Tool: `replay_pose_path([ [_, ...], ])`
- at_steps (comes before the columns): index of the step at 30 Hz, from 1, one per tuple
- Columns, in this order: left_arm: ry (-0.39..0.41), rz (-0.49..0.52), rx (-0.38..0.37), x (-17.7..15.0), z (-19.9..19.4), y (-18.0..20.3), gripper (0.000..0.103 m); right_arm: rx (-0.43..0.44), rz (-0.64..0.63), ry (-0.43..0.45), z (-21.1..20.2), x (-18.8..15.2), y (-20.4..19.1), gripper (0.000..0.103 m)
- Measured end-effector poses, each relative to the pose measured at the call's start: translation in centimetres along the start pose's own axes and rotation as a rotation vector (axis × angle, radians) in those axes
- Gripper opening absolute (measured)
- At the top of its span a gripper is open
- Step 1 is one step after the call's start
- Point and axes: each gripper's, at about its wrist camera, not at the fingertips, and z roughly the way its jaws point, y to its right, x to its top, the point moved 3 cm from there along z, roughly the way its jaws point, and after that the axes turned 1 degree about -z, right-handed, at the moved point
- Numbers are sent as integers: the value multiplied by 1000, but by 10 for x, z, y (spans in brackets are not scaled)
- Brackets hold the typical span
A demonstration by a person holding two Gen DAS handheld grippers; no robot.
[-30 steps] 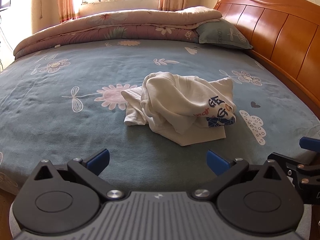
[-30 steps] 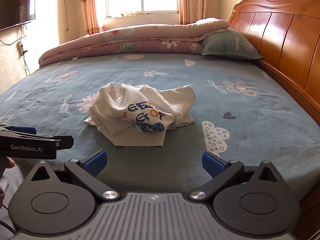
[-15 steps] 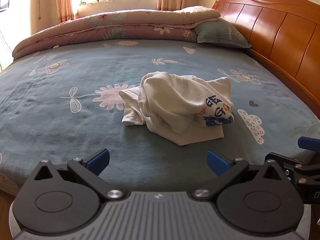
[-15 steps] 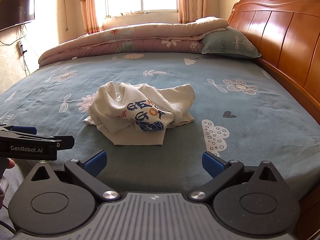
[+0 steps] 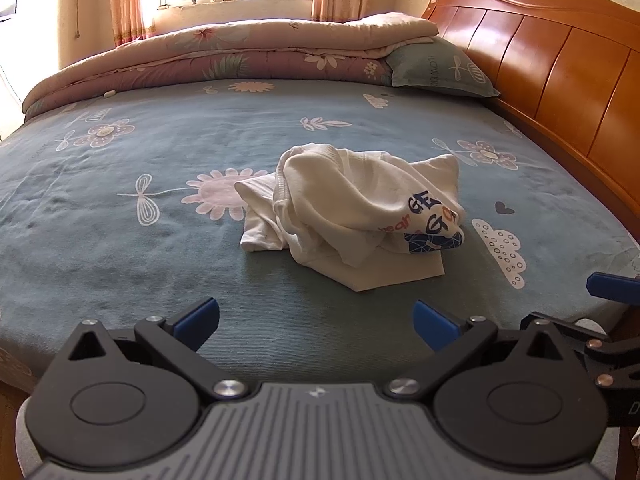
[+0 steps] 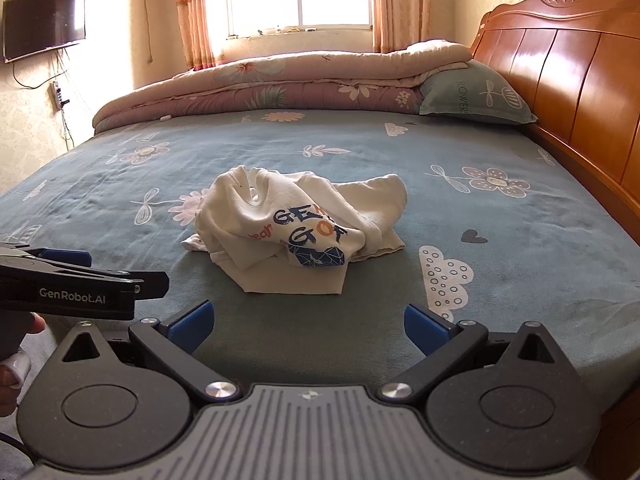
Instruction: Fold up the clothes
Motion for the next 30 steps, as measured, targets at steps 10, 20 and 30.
replay_pose_path([
  [10,10,0,8,0,0,-2,103,-25,-15,-10,2,2,-1,103],
  [20,11,-4,-3,4,3,-2,103,-43,-26,-20,9,5,2,103],
  [30,1,-5,14,16,19,-8,103,-58,-22,-51,30,14,16,103],
])
